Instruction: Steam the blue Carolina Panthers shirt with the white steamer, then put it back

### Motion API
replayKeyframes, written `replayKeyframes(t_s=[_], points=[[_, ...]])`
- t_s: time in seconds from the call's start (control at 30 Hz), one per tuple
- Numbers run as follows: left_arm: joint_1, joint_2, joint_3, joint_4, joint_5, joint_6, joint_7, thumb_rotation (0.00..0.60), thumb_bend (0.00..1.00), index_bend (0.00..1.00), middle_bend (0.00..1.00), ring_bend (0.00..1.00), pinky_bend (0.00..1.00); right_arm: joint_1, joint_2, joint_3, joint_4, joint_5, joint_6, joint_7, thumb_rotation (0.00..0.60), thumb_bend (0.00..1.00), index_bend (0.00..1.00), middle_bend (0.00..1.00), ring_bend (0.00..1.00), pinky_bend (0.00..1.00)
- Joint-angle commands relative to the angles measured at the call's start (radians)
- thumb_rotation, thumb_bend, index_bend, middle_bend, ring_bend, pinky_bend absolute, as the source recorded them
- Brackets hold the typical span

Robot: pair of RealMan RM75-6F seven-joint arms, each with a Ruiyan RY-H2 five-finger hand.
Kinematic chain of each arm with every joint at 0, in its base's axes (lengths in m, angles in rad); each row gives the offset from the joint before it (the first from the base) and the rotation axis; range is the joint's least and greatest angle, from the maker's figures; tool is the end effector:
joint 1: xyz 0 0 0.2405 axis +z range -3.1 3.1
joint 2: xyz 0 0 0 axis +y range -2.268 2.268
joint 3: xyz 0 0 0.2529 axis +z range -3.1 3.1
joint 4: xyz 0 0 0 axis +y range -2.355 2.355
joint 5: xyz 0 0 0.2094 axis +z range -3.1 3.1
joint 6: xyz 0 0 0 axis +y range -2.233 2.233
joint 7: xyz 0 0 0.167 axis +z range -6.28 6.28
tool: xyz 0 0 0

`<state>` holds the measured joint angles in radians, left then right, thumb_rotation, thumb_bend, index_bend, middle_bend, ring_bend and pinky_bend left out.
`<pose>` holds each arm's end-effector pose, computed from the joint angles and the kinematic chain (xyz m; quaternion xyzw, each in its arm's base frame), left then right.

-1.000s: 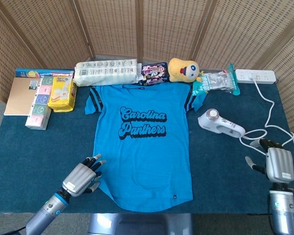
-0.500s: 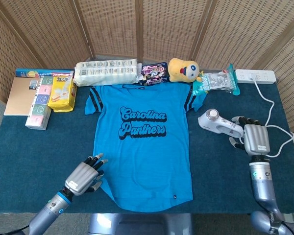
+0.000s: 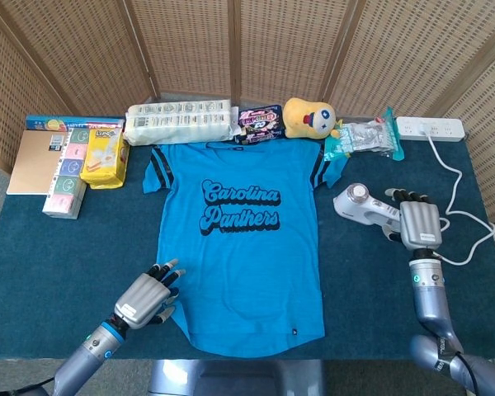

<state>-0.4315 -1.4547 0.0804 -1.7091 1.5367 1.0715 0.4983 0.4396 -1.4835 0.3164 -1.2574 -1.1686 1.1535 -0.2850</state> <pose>-0.1766 0.2167 -0.0304 -0.8269 -0.3001 -0.3231 0.3489 -0.2819 -0.3644 0.0864 0.5899 -0.3629 0.3513 0.6301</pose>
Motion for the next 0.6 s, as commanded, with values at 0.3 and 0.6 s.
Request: replayKeyframes(t_s=[0.3, 0.6], points=[[-0.009, -0.011, -0.008, -0.002, -0.023, -0.015, 0.013, 0.512, 0.44, 0.63, 0.21, 0.07, 0.2, 0.045, -0.065, -0.005, 0.089, 0.036, -0.027, -0.035, 0.6, 0.24, 0.23, 0.33, 0.31, 0.31], [-0.012, -0.017, -0.01, 0.001, -0.033, -0.016, 0.014, 0.511, 0.44, 0.63, 0.21, 0.07, 0.2, 0.08, -0.109, -0.007, 0.18, 0.061, -0.055, -0.059, 0.6, 0.24, 0.24, 0.33, 0.32, 0.32]])
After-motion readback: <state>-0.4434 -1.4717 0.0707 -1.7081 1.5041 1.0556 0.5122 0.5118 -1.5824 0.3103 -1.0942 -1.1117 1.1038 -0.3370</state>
